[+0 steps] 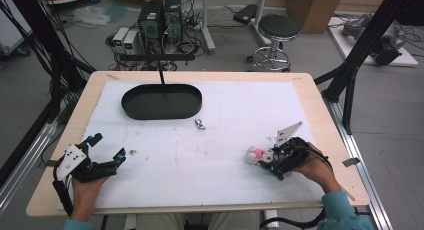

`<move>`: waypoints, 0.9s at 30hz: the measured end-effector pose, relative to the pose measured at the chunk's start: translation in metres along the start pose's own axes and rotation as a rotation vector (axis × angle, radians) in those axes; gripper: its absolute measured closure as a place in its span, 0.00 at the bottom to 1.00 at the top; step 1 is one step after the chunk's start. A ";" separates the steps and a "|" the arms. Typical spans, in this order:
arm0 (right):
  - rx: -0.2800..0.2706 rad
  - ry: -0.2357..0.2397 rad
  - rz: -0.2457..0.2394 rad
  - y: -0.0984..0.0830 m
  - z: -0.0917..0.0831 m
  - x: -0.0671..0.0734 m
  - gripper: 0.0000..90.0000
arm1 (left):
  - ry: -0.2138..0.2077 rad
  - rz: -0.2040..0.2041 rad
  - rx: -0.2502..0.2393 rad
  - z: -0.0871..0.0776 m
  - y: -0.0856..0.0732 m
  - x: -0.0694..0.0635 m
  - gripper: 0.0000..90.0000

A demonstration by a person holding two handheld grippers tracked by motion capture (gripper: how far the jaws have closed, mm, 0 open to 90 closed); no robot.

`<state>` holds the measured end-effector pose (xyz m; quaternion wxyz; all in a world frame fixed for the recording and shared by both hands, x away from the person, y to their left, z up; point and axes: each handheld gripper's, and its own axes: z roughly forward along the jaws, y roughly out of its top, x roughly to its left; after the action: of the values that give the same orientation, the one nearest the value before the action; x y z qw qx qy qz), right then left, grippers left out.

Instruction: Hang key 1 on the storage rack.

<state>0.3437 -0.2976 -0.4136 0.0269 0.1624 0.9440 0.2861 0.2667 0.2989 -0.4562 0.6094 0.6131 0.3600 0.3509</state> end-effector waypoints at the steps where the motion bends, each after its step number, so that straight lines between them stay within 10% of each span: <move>1: -0.013 0.003 -0.004 0.000 0.000 -0.001 0.42 | -0.001 -0.003 0.009 0.001 0.000 0.000 0.02; 13: -0.187 0.015 -0.015 0.021 -0.011 0.000 0.41 | -0.093 -0.024 0.054 0.013 0.015 0.001 0.02; 19: -0.262 0.024 -0.048 0.041 -0.011 0.003 0.41 | -0.229 -0.067 0.055 0.024 0.035 0.004 0.02; 27: -0.323 0.043 -0.086 0.064 -0.011 0.005 0.41 | -0.332 -0.009 0.096 0.042 0.068 0.001 0.02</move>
<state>0.3562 -0.2522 -0.3688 0.0446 0.1095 0.8921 0.4360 0.3044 0.2796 -0.3887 0.6321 0.6894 0.2735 0.2245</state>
